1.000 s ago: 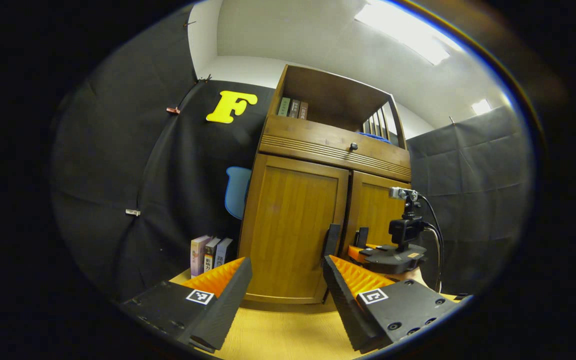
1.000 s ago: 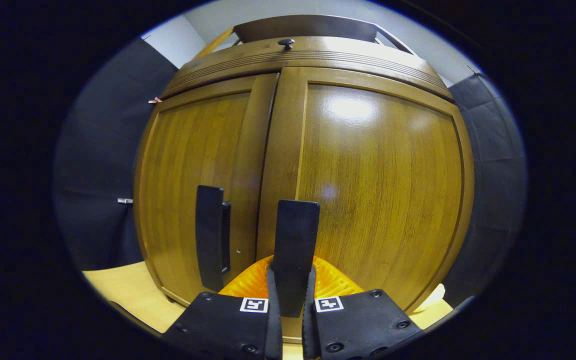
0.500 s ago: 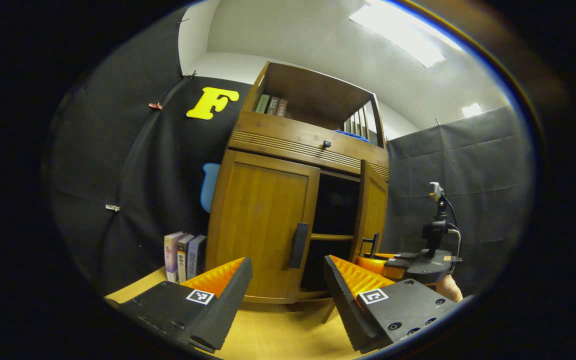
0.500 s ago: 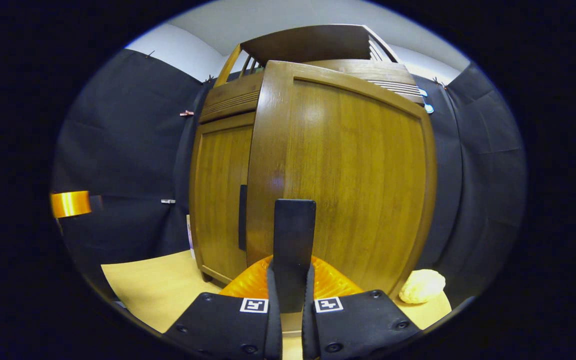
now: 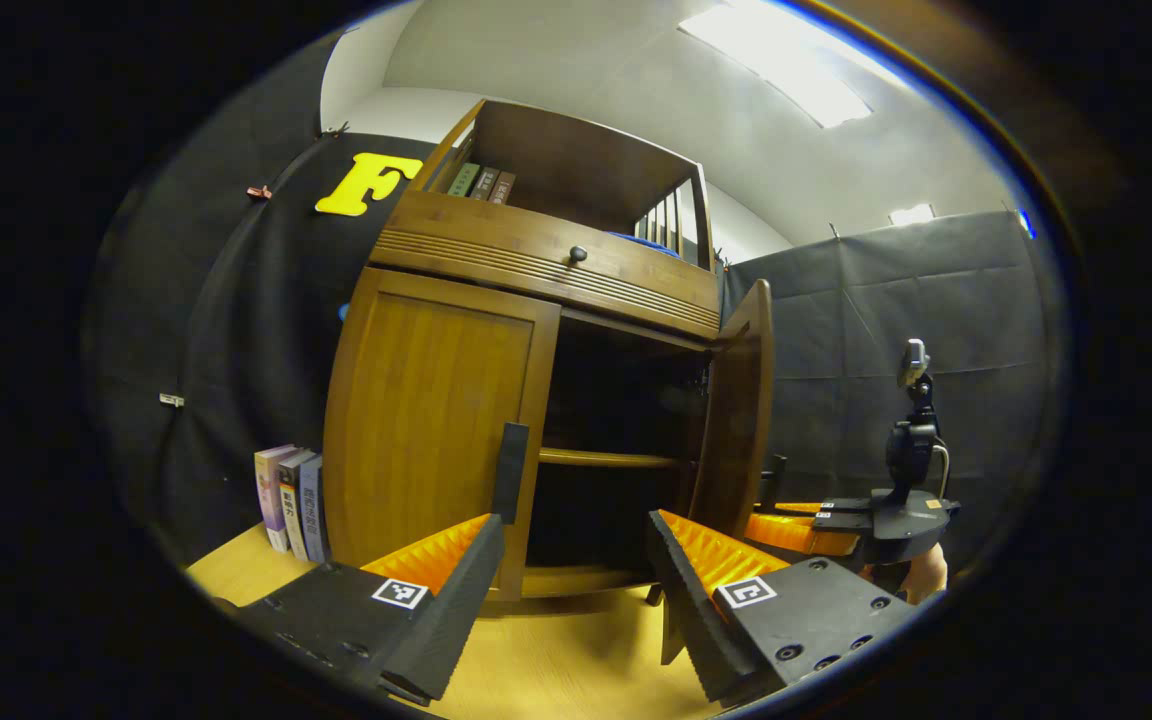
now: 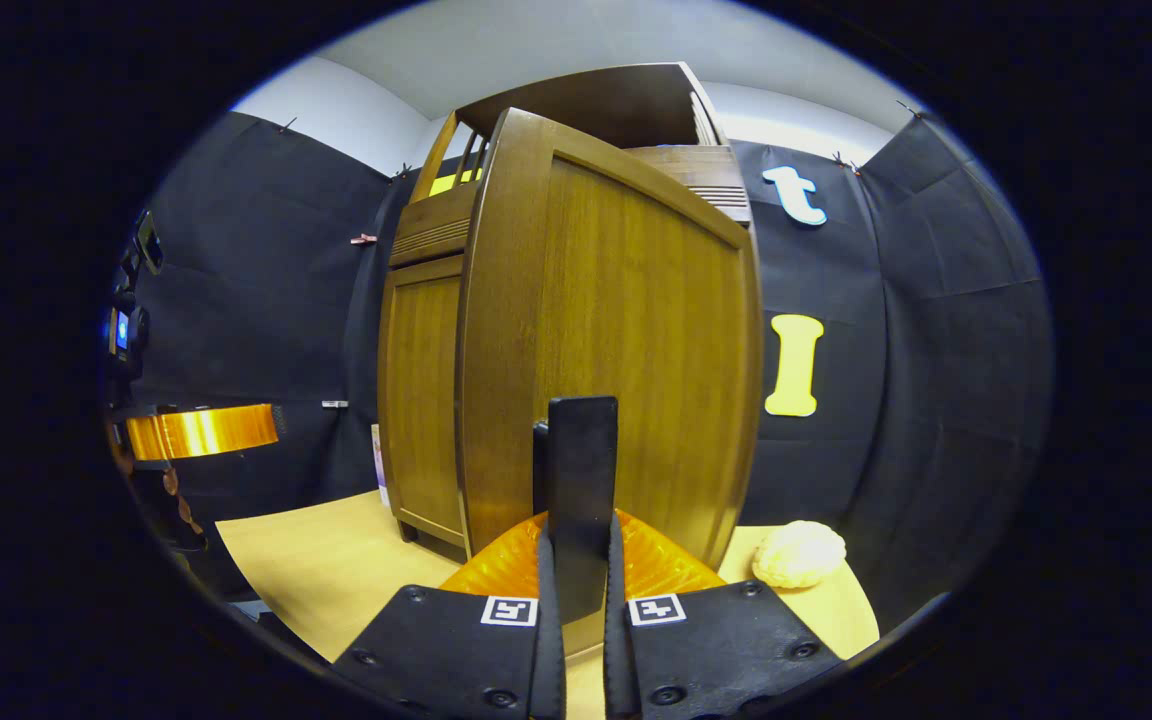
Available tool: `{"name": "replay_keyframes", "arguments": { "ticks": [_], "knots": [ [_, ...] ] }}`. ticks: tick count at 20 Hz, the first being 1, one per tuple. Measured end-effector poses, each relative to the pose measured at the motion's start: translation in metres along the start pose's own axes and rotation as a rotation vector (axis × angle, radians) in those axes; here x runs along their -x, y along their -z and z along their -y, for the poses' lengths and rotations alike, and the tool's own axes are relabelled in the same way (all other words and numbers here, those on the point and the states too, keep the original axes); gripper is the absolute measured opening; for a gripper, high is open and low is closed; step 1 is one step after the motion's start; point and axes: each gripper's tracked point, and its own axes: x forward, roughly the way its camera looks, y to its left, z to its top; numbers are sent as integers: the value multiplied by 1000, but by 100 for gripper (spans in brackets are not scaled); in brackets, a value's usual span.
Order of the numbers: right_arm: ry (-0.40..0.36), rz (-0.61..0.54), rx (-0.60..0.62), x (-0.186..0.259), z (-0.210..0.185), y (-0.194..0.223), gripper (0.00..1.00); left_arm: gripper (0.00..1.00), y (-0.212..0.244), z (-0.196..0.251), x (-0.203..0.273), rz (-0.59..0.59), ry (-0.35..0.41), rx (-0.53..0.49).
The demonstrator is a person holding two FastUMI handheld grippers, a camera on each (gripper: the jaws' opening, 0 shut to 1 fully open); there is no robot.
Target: Open the right door of the double-door shoe cabinet with the right hand, and open the left door with the left hand.
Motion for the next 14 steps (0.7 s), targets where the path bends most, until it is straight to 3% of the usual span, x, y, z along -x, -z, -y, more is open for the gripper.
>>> {"name": "replay_keyframes", "arguments": {
  "ticks": [3, 4, 5, 10, 11, 13, 14],
  "knots": [
    [44, 9, 8, 17, 22, -2, 18, 90, 10, 12, -14, -20, 23, 20],
    [57, 12, 9, 21, 28, -3, 23, 92, 14, 16, -19, -28, 31, 25],
    [71, 14, 11, 27, 37, 1, 18, 92, 18, 19, -24, -35, 37, 27],
    [168, 19, 61, 42, 75, 1, 17, 89, 30, 14, -48, -47, 17, 28],
    [195, 16, 81, 45, 84, 2, 12, 89, 31, 11, -52, -49, 9, 37],
    [240, 11, 114, 50, 99, -2, 17, 89, 34, 9, -61, -52, 3, 58],
    [240, 9, 107, 53, 101, -2, 12, 90, 34, 7, -65, -53, 2, 63]
  ]
}}
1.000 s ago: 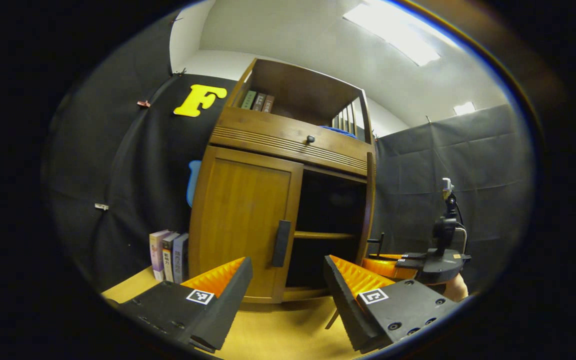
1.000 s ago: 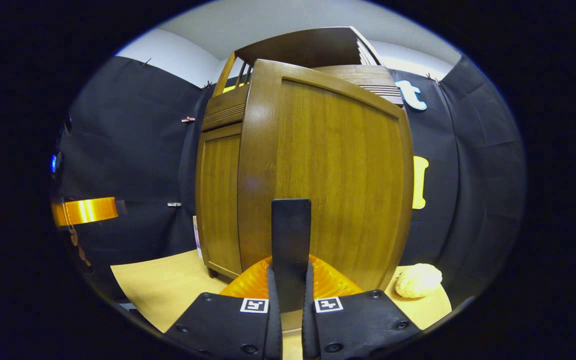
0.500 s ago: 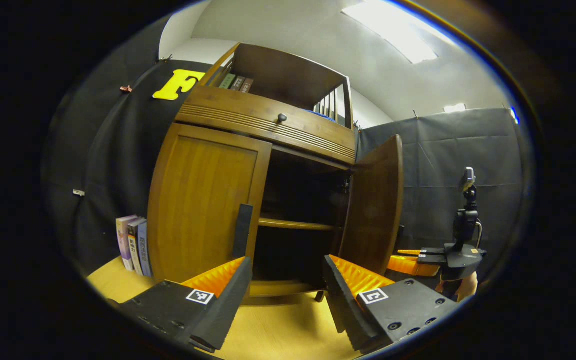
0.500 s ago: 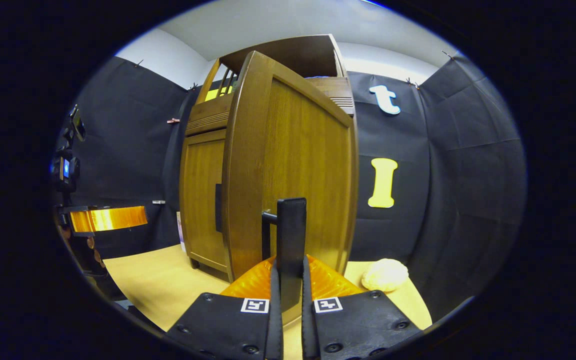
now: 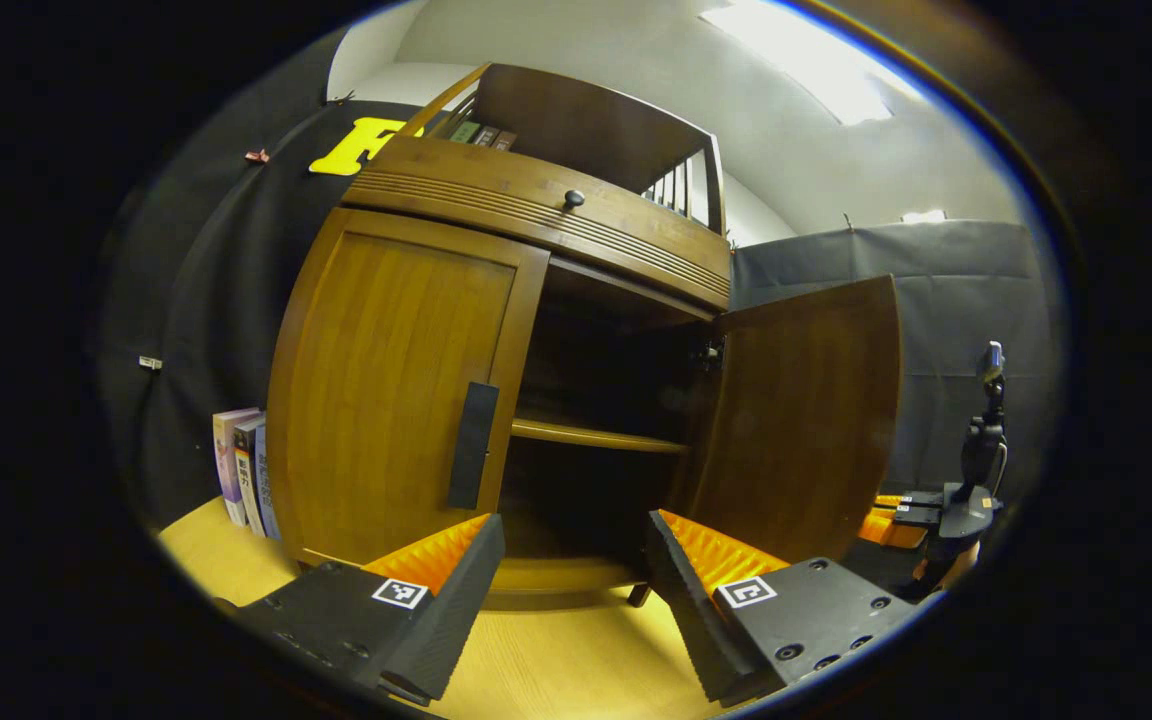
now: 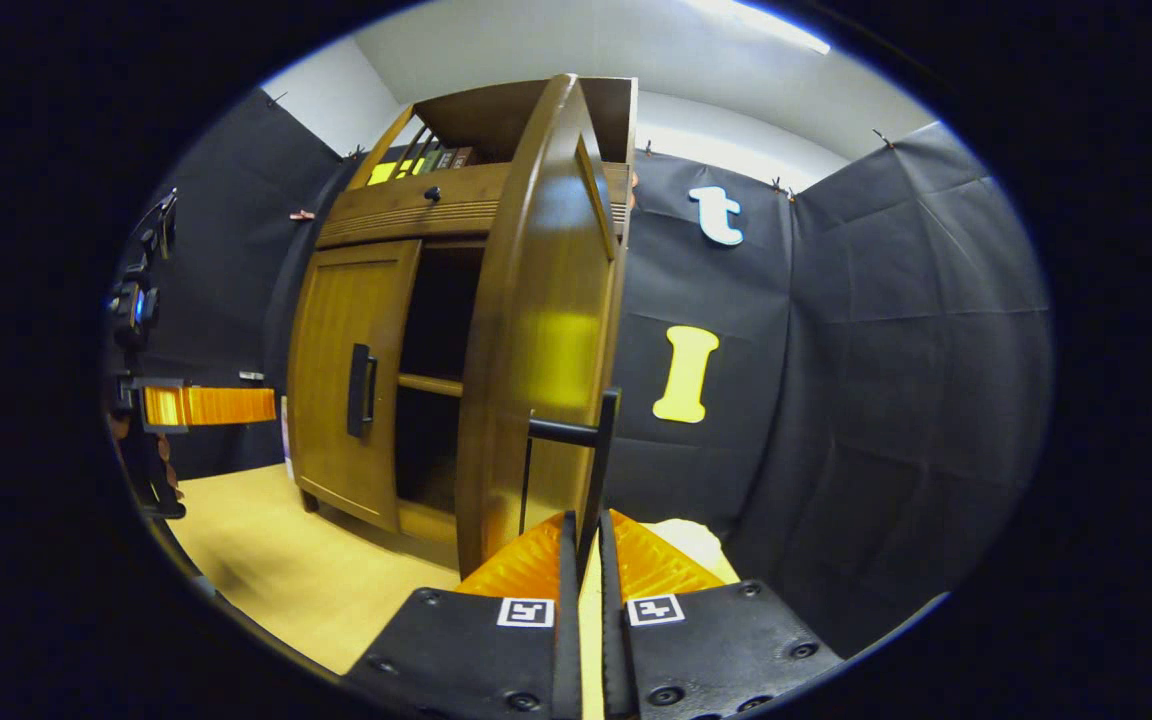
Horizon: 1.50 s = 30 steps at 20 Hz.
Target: Open the right door of the double-door shoe cabinet with the right hand, and open the left door with the left hand.
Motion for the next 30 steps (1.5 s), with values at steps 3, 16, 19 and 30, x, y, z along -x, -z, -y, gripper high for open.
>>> {"name": "replay_keyframes", "arguments": {
  "ticks": [3, 16, 19, 30],
  "knots": [
    [10, -31, 7, 11, 4, 7, 12, 89, -2, -9, -10, 11, -16, -22],
    [104, 86, 40, 95, 32, -25, 88, 89, 6, -87, -123, 60, -207, -111],
    [109, 65, 29, 100, 32, -15, 94, 87, 7, -105, -139, 77, -253, -119],
    [128, 52, 14, 93, 38, -7, 95, 53, 8, -115, -167, 84, -241, -177]
  ]
}}
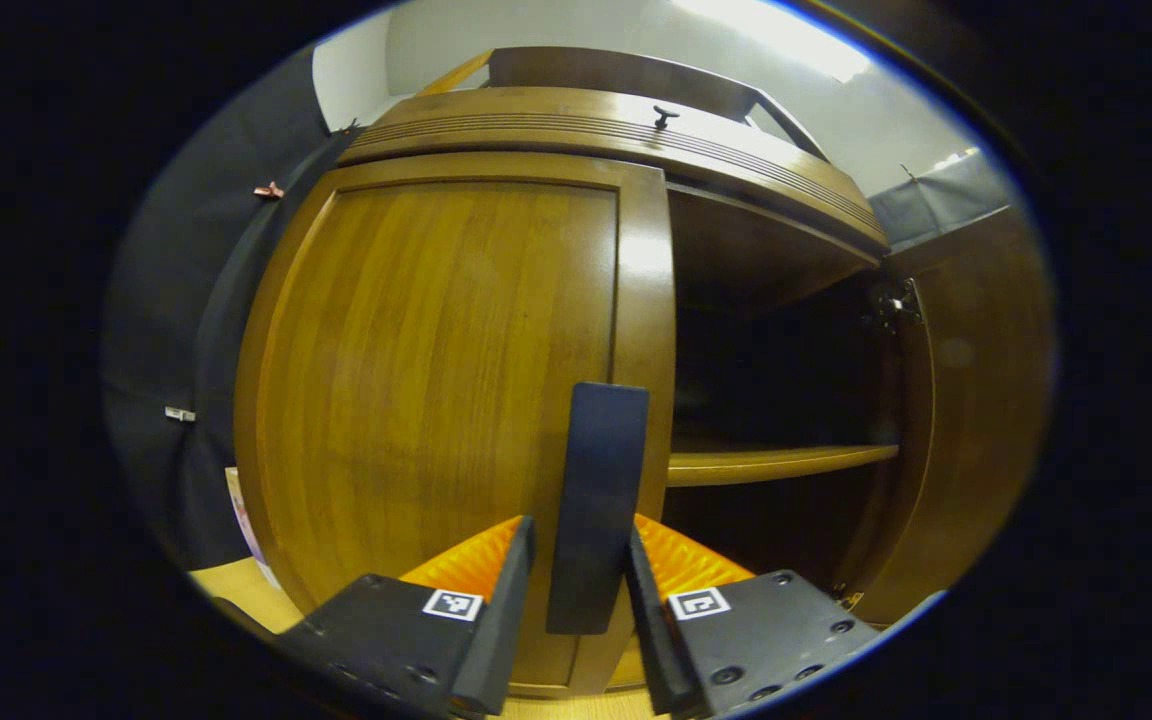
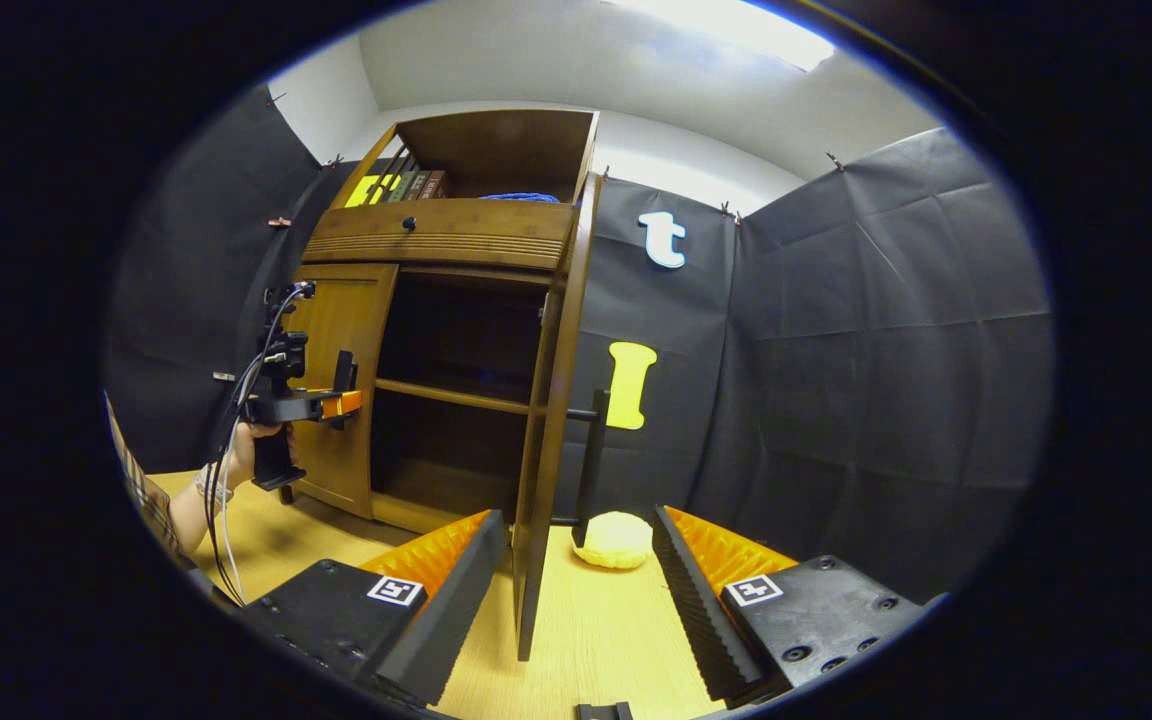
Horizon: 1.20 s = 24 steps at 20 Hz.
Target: Open the right door of the double-door shoe cabinet with the right hand, and open the left door with the left hand.
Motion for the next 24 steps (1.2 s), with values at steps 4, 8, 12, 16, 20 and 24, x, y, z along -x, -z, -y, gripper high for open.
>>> {"name": "replay_keyframes", "arguments": {
  "ticks": [4, 8, 12, 16, 20, 24],
  "knots": [
    [-7, -6, -25, 2, -5, 0, 94, 32, 2, -1, 1, -14, 15, 6],
    [4, -28, -18, 2, -5, 2, 94, 30, -1, 0, 23, -38, 50, 40],
    [-16, -31, -18, 10, -20, 0, 94, 30, -7, -5, 63, -44, 105, 65],
    [-57, -28, -18, 11, -40, -4, 94, 29, -13, -22, 108, -52, 148, 75],
    [-103, -24, -5, 14, -59, -6, 94, 31, -16, -46, 151, -66, 123, 65],
    [-159, -16, -19, 9, -81, -6, 94, 29, -22, -69, 179, -55, 65, 64]
  ]
}}
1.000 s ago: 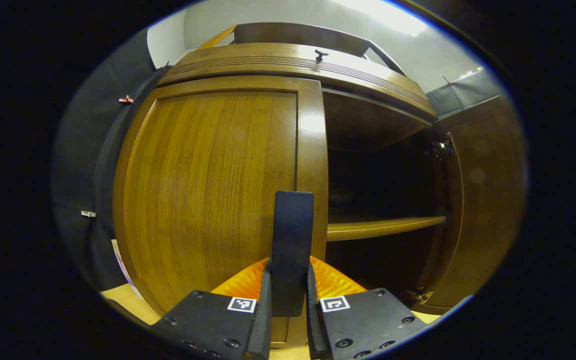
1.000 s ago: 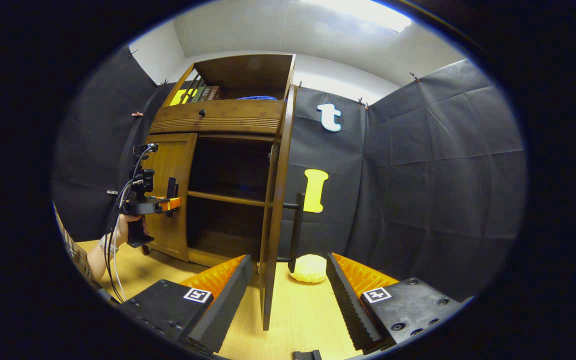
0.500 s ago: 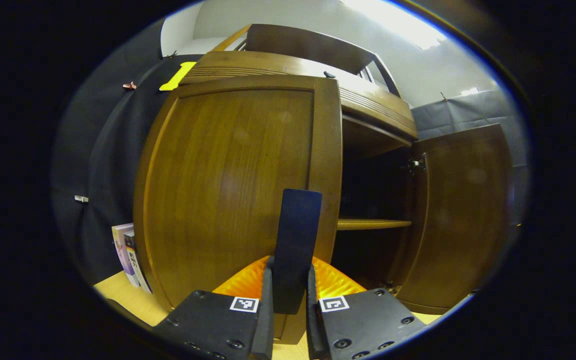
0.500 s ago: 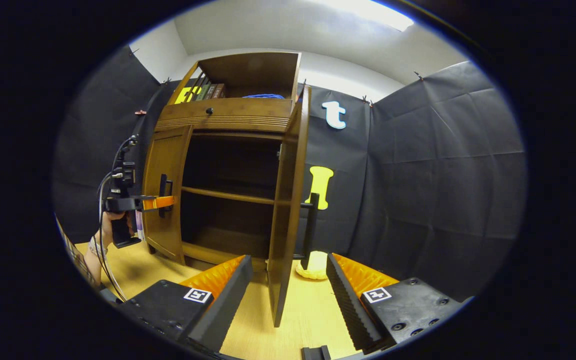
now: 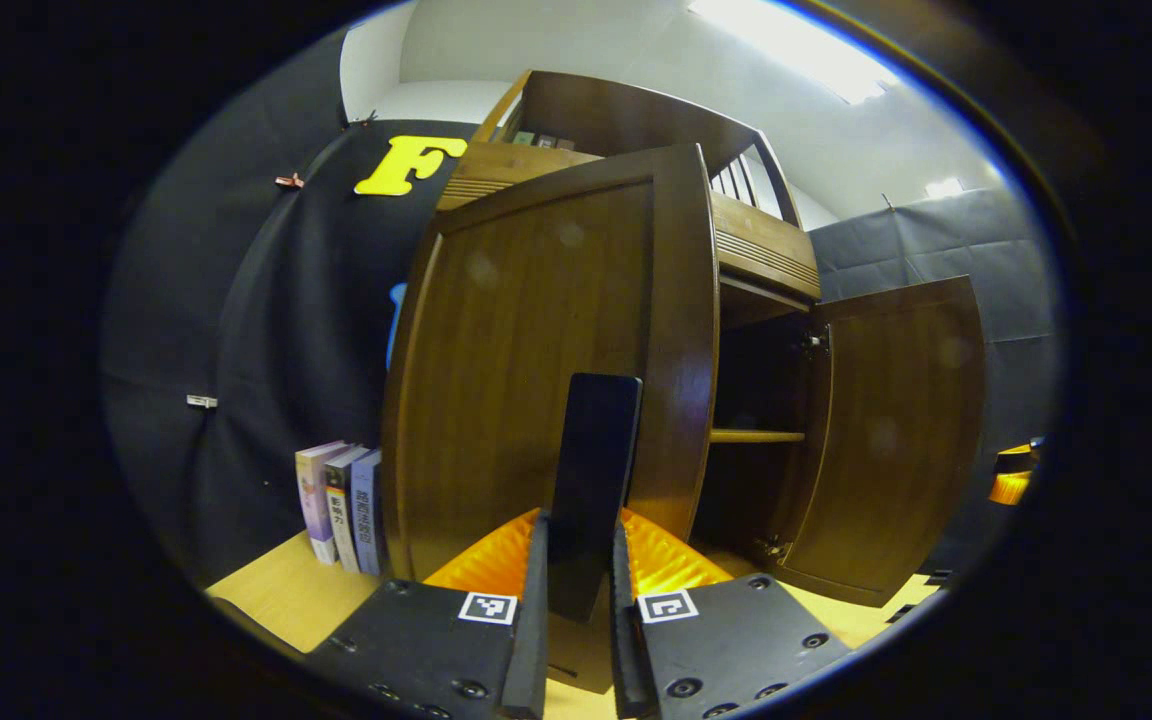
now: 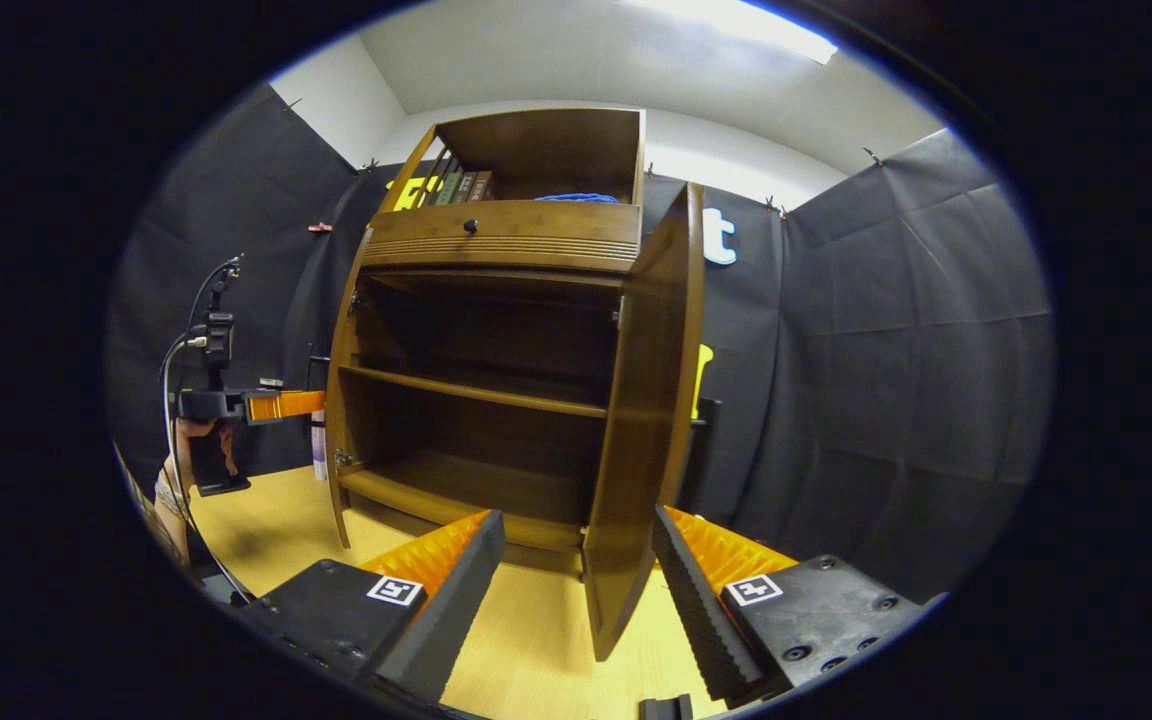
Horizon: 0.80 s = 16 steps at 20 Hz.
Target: Open the right door of the double-door shoe cabinet with the right hand, and open the left door with the left hand.
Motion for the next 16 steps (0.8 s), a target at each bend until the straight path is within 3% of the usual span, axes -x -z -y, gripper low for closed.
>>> {"name": "replay_keyframes", "arguments": {
  "ticks": [9, 16],
  "knots": [
    [-118, 0, -39, -25, -52, 7, 94, 29, -10, -49, 46, 1, -79, 4],
    [-200, -10, -36, -43, -86, 25, 94, 23, -6, -88, 74, -19, -156, -37]
  ]
}}
